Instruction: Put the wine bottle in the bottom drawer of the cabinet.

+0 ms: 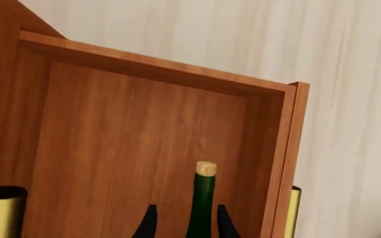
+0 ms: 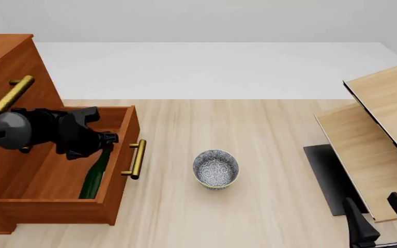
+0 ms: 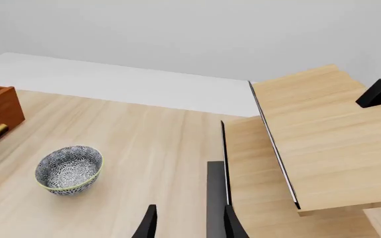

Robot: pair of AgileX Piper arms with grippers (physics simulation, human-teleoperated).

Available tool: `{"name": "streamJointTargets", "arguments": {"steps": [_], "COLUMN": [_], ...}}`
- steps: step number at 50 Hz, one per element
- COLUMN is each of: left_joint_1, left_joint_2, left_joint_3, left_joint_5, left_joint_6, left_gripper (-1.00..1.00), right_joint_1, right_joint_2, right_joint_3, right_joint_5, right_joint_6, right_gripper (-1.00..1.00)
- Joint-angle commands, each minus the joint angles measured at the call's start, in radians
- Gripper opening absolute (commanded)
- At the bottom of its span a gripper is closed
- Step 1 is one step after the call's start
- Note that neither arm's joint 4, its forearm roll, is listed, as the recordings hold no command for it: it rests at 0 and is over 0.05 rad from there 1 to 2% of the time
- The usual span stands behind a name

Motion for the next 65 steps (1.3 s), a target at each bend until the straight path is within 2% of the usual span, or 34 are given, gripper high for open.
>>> {"name": "streamJointTargets", "arguments": {"steps": [1,22,29,32,40,47,50,51,58,60,63,65], "left_joint_1": [-0.034,0.029,0.024,0.033,0.026,0.001,0.018,0.009,0.018,0.005,0.046,0.026], "left_joint_2": [-0.004,-0.096,-0.14,-0.16,-0.224,-0.34,-0.392,-0.399,-0.548,-0.583,-0.649,-0.703], "left_joint_3": [-0.005,-0.055,-0.063,-0.068,-0.068,-0.063,-0.069,-0.068,-0.06,-0.057,-0.035,-0.021], "left_joint_5": [0.033,0.121,0.146,0.16,0.184,0.235,0.258,0.269,0.326,0.337,0.359,0.382], "left_joint_6": [0.07,0.147,0.145,0.17,0.185,0.201,0.248,0.234,0.294,0.278,0.333,0.308], "left_gripper": [1.0,1.0,1.0,1.0,1.0,1.0,1.0,1.0,1.0,1.0,1.0,1.0], "right_joint_1": [0.0,0.001,0.001,0.001,0.001,0.001,0.001,0.001,0.001,0.001,0.001,0.001], "right_joint_2": [-0.002,0.002,-0.001,-0.003,-0.004,-0.002,-0.002,-0.003,-0.005,-0.003,-0.003,-0.004], "right_joint_3": [0.0,0.0,0.0,0.0,0.0,0.0,0.0,0.0,0.0,0.0,0.0,0.0], "right_joint_5": [0.001,-0.003,0.001,0.002,0.003,0.001,0.002,0.003,0.004,0.003,0.003,0.004], "right_joint_6": [0.001,-0.004,-0.005,-0.005,-0.005,-0.008,-0.008,-0.007,-0.009,-0.007,-0.008,-0.007], "right_gripper": [1.0,1.0,1.0,1.0,1.0,1.0,1.0,1.0,1.0,1.0,1.0,1.0]}}
